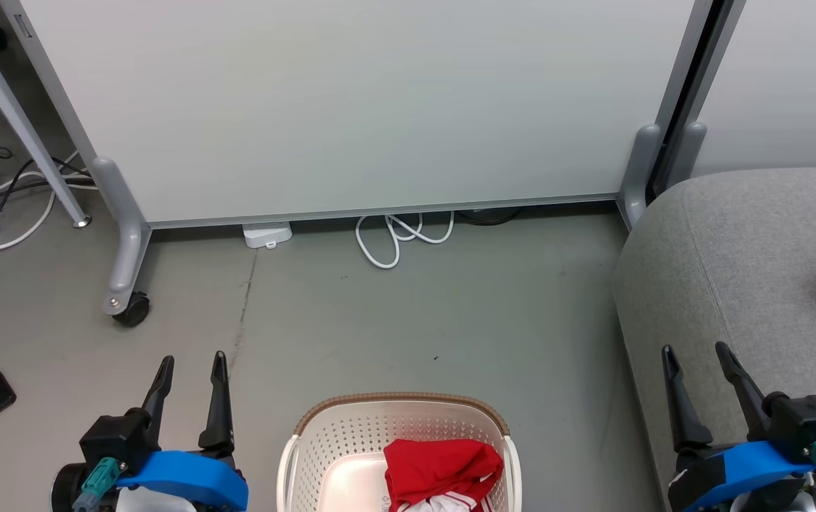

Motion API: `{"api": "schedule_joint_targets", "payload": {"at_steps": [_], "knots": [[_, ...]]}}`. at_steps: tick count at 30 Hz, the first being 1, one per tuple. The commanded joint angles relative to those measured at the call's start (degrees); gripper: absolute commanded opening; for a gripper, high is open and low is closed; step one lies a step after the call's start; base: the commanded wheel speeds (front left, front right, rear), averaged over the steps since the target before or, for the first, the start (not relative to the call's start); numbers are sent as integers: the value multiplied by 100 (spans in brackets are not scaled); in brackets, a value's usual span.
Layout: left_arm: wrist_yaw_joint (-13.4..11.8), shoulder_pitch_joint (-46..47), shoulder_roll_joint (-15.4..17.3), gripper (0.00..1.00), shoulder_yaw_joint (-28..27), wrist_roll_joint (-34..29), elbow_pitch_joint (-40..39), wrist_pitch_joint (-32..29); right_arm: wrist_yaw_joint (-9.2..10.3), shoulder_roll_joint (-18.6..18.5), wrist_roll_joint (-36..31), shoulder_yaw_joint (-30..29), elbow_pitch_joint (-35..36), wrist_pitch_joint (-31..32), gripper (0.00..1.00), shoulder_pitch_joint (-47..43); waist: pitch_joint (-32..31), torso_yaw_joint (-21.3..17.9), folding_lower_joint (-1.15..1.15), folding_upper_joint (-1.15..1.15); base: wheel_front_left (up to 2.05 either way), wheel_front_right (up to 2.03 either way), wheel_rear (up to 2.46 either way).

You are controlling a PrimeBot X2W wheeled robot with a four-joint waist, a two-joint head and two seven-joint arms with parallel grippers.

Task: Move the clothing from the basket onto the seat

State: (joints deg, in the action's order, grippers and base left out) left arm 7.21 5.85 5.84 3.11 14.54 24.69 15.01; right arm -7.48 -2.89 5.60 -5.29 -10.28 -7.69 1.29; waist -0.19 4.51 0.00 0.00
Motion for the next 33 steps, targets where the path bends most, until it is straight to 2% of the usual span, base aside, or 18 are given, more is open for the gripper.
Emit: {"api": "schedule_joint_targets", "payload": {"at_steps": [1,20,24,32,33], "knots": [[42,-48,13,100,-19,-36,6,25,-3,0,-23,16,59,12,100,-74,3,-8,0,0,0,0,0],[44,36,-3,100,71,56,-56,25,-3,2,-4,123,236,66,100,72,228,-180,0,0,0,0,0],[44,127,15,100,198,76,72,21,-3,1,44,234,290,29,100,212,513,-292,0,0,0,0,0],[28,591,133,100,835,159,788,21,-3,1,120,391,435,-4,100,542,1394,-632,0,0,0,0,0],[28,795,200,100,1077,165,1093,11,-3,2,113,450,504,-7,100,665,1735,-762,0,0,0,0,0]]}}
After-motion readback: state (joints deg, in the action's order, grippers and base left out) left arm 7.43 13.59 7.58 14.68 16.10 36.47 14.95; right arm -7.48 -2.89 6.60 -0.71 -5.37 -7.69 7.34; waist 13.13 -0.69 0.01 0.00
